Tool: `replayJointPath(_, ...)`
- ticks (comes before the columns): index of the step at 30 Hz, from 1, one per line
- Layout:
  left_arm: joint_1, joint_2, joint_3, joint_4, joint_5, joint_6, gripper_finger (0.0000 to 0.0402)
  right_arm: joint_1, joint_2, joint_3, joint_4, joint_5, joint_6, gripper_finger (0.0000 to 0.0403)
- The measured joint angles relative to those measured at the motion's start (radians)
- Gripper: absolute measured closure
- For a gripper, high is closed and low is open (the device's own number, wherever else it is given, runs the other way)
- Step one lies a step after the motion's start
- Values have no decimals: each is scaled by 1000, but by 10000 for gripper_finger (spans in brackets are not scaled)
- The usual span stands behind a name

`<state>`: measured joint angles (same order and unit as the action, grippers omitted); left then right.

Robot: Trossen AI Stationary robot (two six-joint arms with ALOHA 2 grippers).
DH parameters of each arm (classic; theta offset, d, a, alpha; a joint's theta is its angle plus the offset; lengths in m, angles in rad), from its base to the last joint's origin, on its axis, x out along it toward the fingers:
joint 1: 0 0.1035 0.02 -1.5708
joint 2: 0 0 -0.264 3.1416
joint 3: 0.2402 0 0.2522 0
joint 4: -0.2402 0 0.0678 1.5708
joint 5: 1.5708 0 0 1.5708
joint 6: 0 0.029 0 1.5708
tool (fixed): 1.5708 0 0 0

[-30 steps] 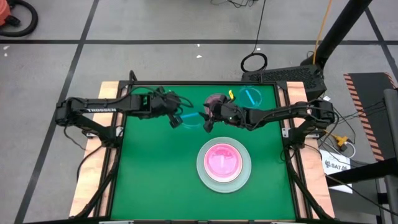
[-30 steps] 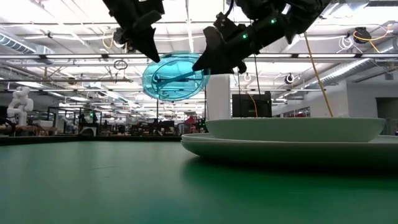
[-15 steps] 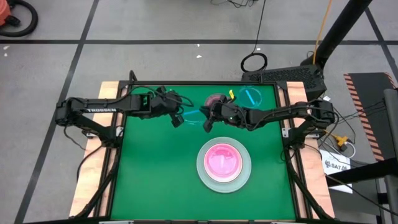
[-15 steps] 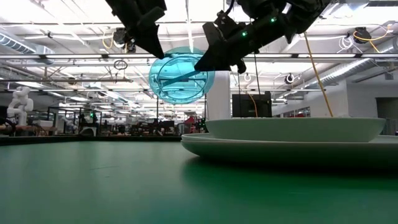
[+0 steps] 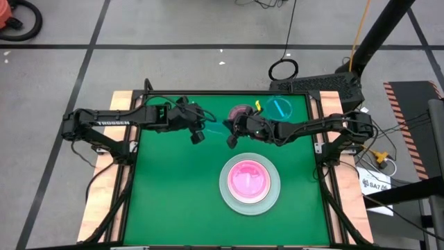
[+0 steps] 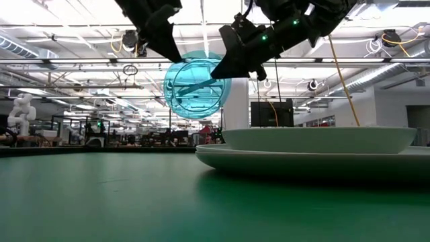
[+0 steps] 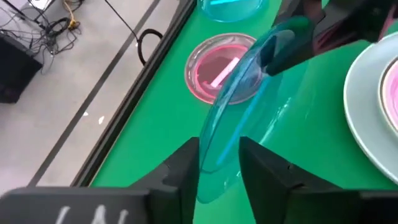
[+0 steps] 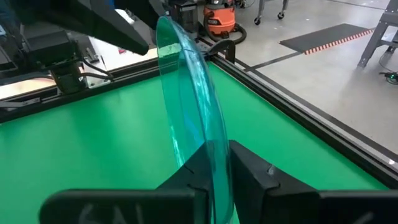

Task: Stack plastic plates
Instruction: Stack the left blue plate on top of the pink plate

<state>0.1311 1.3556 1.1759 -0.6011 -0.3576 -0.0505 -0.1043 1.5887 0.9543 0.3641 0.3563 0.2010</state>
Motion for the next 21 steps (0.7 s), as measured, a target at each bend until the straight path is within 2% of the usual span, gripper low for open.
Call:
replayJointPath(5,17,0,0,-17,2,53,242,0,-4,0,-31,-83,41,367)
replayJointPath(10,26,0,0,-12,5,140,191,0,-35,0,-143,-113,80,368)
replayJointPath(13,26,0,0,2,5,184,171,-9,-74,-1,-225,-184,113,368)
replayJointPath(18,26,-8,0,15,5,247,165,-53,-179,-1,-389,-409,198,368)
replayJointPath(21,27,-11,0,18,5,275,165,-87,-251,0,-507,-601,248,368)
